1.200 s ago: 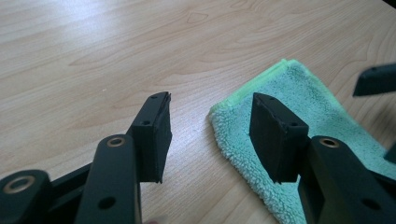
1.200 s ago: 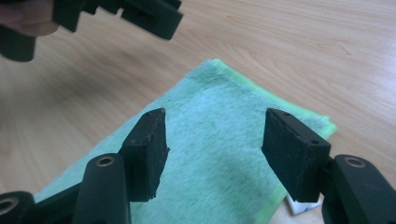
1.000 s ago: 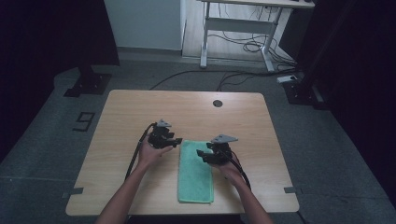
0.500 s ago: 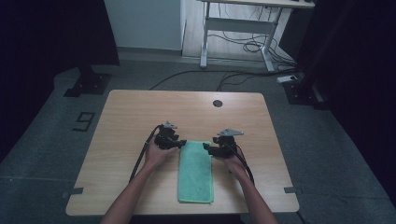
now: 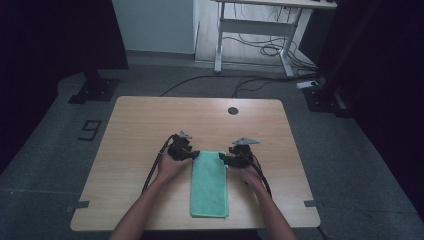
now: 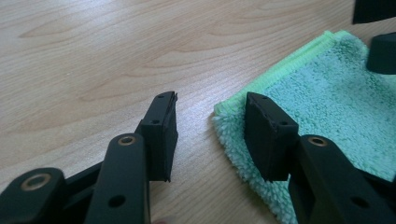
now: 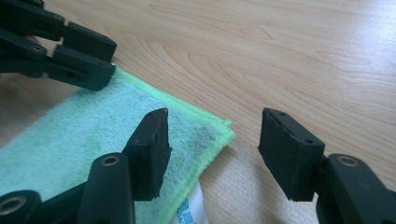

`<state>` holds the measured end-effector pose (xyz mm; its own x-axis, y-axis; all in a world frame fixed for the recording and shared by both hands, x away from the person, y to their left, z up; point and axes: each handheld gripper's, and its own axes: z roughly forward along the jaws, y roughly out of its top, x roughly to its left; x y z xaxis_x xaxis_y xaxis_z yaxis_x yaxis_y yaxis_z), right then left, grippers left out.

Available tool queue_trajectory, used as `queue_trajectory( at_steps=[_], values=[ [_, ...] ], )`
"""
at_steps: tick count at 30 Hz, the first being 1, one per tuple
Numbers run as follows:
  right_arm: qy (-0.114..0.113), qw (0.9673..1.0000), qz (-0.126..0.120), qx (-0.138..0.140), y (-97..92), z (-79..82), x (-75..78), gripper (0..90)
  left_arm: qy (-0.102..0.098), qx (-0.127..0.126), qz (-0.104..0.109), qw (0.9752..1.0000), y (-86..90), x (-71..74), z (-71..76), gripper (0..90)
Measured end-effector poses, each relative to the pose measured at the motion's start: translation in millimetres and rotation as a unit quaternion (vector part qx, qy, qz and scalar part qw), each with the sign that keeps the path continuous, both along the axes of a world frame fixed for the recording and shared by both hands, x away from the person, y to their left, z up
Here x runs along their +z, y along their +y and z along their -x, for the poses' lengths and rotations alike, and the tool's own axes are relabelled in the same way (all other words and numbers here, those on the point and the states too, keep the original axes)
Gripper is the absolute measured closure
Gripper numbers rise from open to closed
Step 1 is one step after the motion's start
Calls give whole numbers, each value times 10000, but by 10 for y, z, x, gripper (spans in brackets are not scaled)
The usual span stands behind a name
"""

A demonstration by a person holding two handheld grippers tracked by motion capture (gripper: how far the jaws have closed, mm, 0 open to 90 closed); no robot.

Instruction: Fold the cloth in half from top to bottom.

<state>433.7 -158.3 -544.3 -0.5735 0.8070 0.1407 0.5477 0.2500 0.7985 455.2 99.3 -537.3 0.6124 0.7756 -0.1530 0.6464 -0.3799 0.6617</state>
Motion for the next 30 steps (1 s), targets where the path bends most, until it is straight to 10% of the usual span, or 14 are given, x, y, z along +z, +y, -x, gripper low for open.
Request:
queue_trajectory(
  at_steps=[19,30],
  values=[
    [32,9991,334,275,78,-106,-79,498,-42,-91,-110,9999,-73,0,50,663],
    [114,9973,323,642,87,-79,-67,815,135,-113,102,9998,-50,-10,70,826]
  ],
)
